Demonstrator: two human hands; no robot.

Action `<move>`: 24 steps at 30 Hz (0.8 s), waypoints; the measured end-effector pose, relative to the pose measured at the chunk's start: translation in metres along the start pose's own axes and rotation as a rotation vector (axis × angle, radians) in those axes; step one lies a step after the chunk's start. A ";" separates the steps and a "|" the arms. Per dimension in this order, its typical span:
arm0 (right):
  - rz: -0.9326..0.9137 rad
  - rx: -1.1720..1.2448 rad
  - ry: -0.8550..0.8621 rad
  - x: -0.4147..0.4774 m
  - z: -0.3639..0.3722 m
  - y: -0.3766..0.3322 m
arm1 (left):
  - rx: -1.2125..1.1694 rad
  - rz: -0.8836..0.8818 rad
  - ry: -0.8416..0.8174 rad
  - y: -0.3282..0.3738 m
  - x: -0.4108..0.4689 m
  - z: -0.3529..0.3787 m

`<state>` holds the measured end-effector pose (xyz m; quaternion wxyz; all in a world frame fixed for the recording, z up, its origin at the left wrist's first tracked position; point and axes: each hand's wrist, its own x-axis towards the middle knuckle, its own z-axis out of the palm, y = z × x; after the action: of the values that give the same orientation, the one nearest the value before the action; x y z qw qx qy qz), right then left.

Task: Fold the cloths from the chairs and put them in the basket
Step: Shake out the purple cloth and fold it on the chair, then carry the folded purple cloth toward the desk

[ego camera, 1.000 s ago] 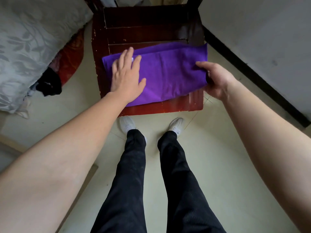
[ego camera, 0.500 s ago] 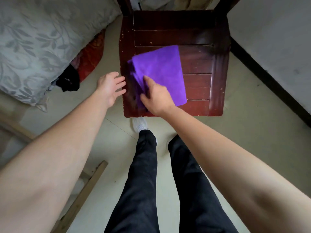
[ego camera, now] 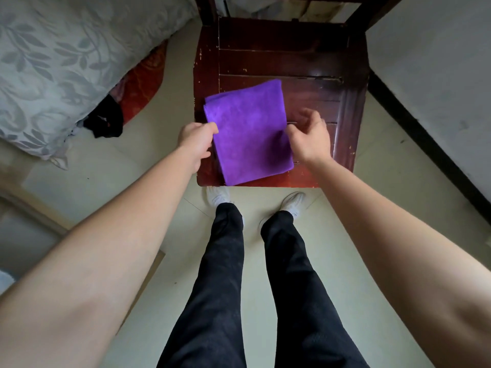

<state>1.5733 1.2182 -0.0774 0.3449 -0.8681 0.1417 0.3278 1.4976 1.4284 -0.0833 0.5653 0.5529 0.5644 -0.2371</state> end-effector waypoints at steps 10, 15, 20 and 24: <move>0.164 0.282 -0.219 0.005 0.009 -0.008 | -0.197 -0.006 -0.139 -0.007 -0.003 0.006; 0.257 0.278 -0.439 -0.019 -0.028 -0.036 | -0.166 0.077 -0.239 0.017 -0.041 -0.013; 0.169 0.287 -0.626 -0.059 -0.088 -0.079 | -0.144 0.183 -0.283 0.048 -0.116 -0.043; 0.050 0.258 -0.728 -0.105 -0.134 -0.125 | -0.188 0.288 -0.222 0.062 -0.204 -0.070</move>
<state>1.6171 1.2180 0.1290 0.4710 -0.6405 0.0713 0.6024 1.4753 1.4354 0.1394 0.7013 0.5431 0.4333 -0.1597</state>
